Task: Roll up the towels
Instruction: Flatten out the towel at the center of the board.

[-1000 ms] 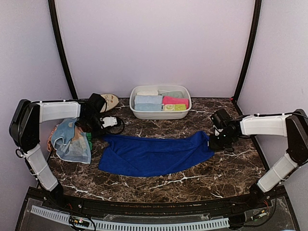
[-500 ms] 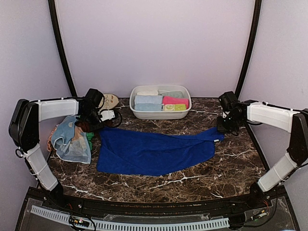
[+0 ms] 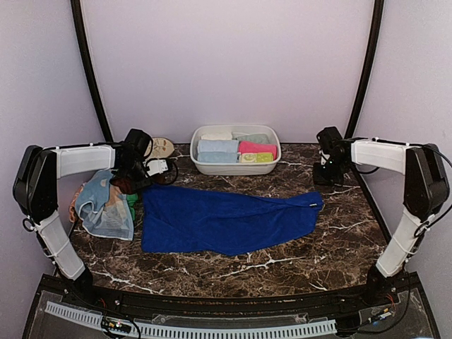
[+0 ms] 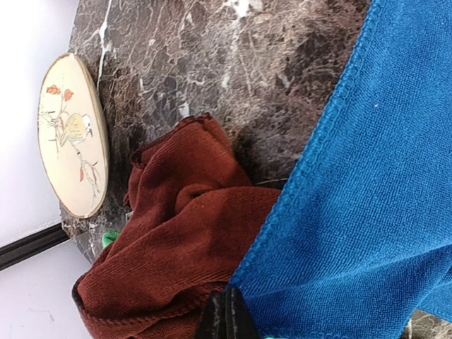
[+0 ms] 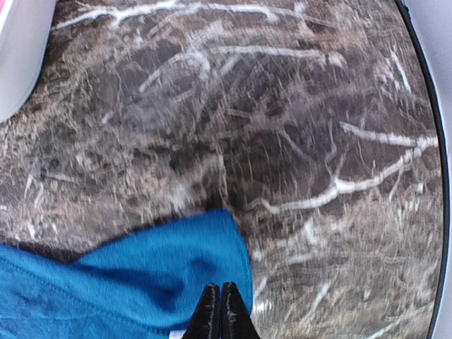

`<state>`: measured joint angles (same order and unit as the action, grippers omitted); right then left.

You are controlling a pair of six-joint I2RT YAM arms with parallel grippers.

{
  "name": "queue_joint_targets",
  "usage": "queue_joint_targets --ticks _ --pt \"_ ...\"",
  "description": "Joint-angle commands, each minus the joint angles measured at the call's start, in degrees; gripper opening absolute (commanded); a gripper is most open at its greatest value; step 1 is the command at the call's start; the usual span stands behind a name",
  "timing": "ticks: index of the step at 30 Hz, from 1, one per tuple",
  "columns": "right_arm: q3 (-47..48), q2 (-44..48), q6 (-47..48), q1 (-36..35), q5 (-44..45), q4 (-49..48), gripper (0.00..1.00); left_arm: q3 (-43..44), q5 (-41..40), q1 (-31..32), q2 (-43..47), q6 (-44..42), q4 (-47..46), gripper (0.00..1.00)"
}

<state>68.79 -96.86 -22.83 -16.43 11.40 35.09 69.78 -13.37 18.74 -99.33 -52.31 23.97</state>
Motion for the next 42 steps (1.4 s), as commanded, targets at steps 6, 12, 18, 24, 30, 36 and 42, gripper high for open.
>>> queue_joint_targets --ticks 6,12,18,24,30,36,42 --pt "-8.85 7.04 -1.08 -1.54 -1.88 -1.57 0.35 -1.41 -7.67 -2.11 -0.75 -4.35 -6.51 0.00" --pt "-19.39 14.15 -5.70 -9.64 -1.16 -2.44 0.36 0.77 -6.69 -2.80 -2.44 -2.61 -3.88 0.00" --pt "-21.55 13.53 -7.27 -19.75 0.46 -3.81 0.43 0.68 -5.25 -2.83 -2.39 -1.80 -2.01 0.00" --pt "-19.88 8.29 -7.68 -19.90 -1.65 -7.03 0.37 0.89 -4.74 -2.77 -1.99 -1.23 -1.21 0.00" --pt "-15.08 0.92 -6.37 -19.94 -0.19 -5.06 0.10 0.03 -4.31 -2.76 -1.09 -1.47 -1.28 0.00" --pt "-5.28 -0.55 -2.87 -20.53 7.29 3.61 0.00 -0.35 -3.45 -2.79 -0.26 -1.48 -1.29 0.00" --pt "12.28 -11.89 3.00 -25.85 15.47 19.69 0.04 0.25 -2.90 -2.80 -0.11 -1.05 -0.34 0.00"
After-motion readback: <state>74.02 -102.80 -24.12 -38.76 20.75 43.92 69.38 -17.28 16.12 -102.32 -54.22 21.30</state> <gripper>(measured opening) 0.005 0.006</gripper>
